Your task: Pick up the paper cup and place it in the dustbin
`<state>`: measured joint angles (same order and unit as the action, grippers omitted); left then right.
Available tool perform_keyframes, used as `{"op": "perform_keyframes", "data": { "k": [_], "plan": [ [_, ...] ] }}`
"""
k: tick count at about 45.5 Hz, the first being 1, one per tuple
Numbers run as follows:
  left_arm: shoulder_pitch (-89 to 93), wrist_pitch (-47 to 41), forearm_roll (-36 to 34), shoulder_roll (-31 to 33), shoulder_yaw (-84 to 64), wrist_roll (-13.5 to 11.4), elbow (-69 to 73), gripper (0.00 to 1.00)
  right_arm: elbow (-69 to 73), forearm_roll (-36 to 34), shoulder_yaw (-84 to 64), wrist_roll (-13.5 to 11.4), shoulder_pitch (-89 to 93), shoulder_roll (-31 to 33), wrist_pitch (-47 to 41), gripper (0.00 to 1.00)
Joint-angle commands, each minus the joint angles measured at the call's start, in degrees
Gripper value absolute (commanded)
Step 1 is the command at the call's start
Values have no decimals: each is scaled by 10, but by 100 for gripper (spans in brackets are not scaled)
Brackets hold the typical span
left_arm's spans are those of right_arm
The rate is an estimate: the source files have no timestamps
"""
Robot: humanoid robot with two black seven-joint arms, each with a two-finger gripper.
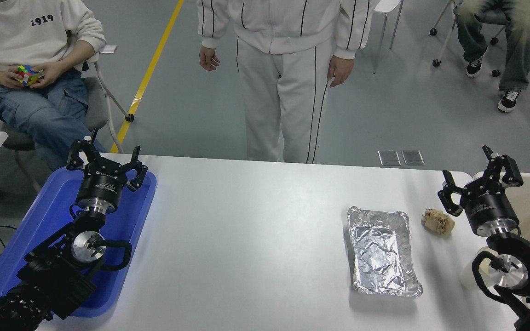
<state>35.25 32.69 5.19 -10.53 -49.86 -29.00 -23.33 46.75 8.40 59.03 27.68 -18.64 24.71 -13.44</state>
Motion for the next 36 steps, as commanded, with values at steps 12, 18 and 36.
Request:
{"op": "perform_keyframes", "data": {
  "k": [12,18,36],
  "plan": [
    [0,0,0,0,-1,0,0,100,2,0,-1,0,1,1,0,100],
    [0,0,0,0,0,0,0,100,2,0,-1,0,0,1,0,100],
    [0,0,0,0,-1,0,0,100,2,0,-1,0,-5,-1,2,100]
  ]
}}
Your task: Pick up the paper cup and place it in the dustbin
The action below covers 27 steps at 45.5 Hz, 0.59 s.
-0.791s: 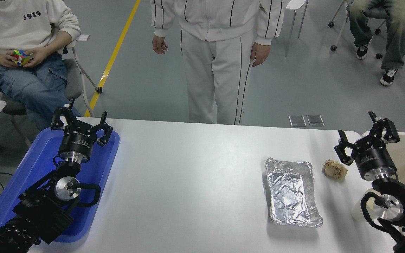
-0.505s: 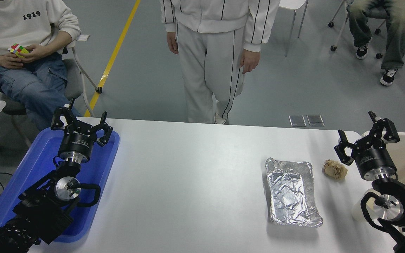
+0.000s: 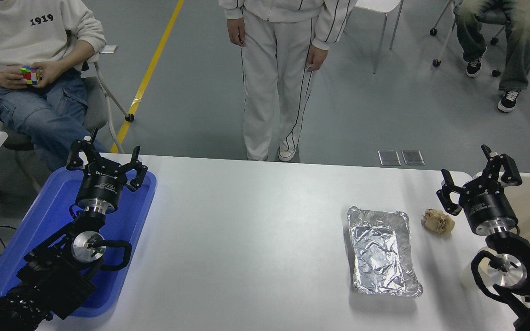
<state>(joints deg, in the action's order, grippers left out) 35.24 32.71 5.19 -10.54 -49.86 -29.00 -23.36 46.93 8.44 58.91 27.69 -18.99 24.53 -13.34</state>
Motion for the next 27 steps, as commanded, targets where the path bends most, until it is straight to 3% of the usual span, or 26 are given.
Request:
{"op": "perform_keyframes", "data": {
  "k": [1,27],
  "plan": [
    [0,0,0,0,0,0,0,100,0,0,1,0,-3,2,1,100],
    [0,0,0,1,-1,0,0,100,7,-2,-20,0,-8,24,2,100]
  ]
}}
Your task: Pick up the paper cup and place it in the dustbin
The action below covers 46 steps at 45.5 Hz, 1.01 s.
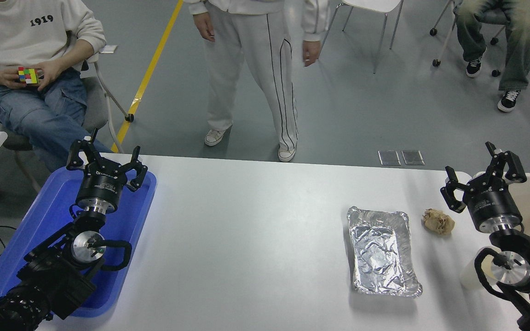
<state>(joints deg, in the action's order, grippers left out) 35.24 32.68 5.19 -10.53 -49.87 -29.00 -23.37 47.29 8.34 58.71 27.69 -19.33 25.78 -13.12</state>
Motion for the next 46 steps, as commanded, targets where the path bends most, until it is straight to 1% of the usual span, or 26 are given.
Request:
{"op": "perform_keyframes", "data": {
  "k": [1,5,11,22,33,35,42,46],
  "plan": [
    [0,0,0,0,0,0,0,100,5,-1,-25,0,-7,19,0,100],
    [0,0,0,1,-1,0,0,100,7,-1,-73,0,-28,62,-2,100],
    [0,1,0,1,0,0,0,100,7,-1,-202,0,-74,124,-2,100],
    [1,1,0,1,-1,0,0,100,12,-1,-406,0,-166,190,-2,100],
    [1,0,0,1,0,0,0,100,17,-1,-601,0,-277,240,-3,100],
    [1,0,0,0,-1,0,0,100,23,-1,-670,-1,-318,248,-4,100],
    [1,0,0,0,0,0,0,100,42,0,-785,-1,-398,260,-5,100],
    [0,0,0,1,-1,0,0,100,61,0,-840,-1,-441,268,-21,100]
  ]
}}
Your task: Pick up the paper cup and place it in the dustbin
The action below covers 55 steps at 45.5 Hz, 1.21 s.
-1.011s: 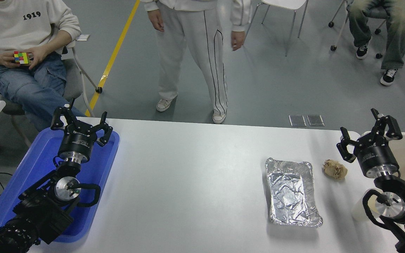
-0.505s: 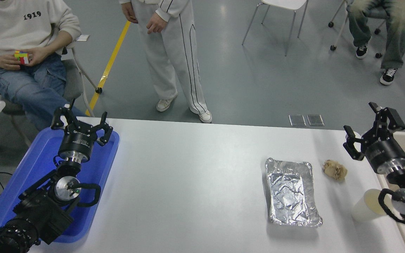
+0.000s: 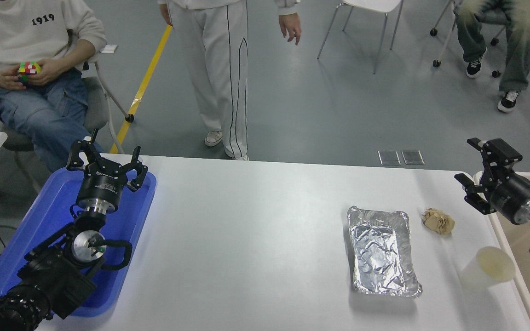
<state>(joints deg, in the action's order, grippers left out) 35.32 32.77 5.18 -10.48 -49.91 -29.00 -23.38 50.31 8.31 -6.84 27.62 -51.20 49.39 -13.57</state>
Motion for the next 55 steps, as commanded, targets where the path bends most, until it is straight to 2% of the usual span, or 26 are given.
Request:
{"op": "perform_keyframes", "data": {
  "k": [1,10,17,22,29,35,38,46,55],
  "plan": [
    [0,-1,0,-1,0,0,0,100,33,0,-198,0,-134,34,-24,100],
    [0,0,0,0,1,0,0,100,53,14,-342,-7,-254,33,-63,100],
    [-1,0,0,0,0,0,0,100,95,93,-475,-23,-376,32,-64,100],
    [-1,-1,0,0,0,0,0,100,125,148,-531,-66,-440,32,-65,100],
    [-1,-1,0,0,1,0,0,100,141,210,-585,-162,-531,31,-125,100],
    [-1,-1,0,0,1,0,0,100,142,239,-592,-206,-576,30,-188,100],
    [-1,-1,0,0,1,0,0,100,146,259,-593,-216,-601,29,-222,100],
    [-1,-1,0,-1,1,0,0,100,163,302,-596,-224,-680,20,-313,100],
    [-1,-1,0,-1,0,0,0,100,168,315,-628,-239,-780,-19,-314,100]
  ]
}}
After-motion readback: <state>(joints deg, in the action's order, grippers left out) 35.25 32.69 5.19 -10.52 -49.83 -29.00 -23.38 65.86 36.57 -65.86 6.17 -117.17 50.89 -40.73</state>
